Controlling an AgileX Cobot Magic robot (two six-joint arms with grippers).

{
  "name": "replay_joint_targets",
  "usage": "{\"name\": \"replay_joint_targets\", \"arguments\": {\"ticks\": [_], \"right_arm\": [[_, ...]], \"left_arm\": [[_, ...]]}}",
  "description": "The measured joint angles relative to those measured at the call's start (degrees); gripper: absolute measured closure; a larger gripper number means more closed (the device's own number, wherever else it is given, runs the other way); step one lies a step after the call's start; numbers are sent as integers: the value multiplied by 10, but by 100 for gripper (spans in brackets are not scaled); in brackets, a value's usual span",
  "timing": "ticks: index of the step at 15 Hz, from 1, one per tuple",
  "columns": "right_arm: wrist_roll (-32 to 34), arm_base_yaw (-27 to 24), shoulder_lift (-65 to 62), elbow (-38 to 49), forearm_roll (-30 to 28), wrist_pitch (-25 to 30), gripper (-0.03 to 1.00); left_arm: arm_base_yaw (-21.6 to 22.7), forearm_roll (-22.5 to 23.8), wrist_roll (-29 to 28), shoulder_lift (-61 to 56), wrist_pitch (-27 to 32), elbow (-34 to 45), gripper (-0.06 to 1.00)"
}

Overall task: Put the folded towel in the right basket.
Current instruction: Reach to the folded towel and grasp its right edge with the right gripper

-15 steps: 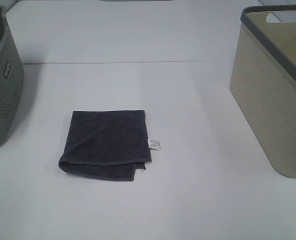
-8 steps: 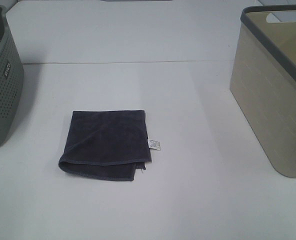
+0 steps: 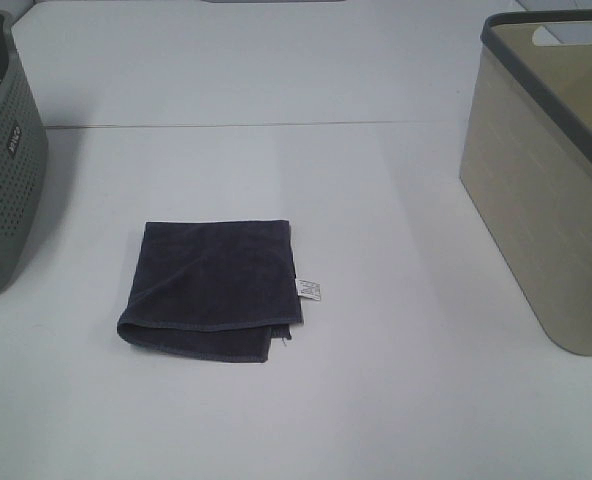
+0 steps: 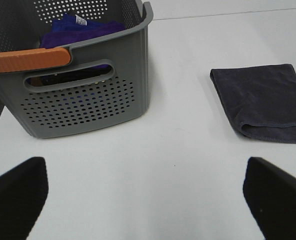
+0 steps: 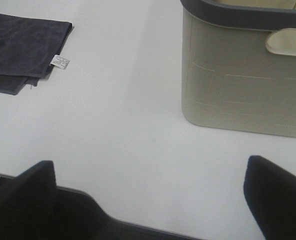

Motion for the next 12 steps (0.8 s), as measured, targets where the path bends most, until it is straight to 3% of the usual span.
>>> {"name": "replay_joint_targets", "arguments": {"ticks": [12], "right_arm": [[0, 0, 0, 0, -1, 0, -1]], "left_arm": [[2, 2, -2, 0, 0, 0, -4]]}}
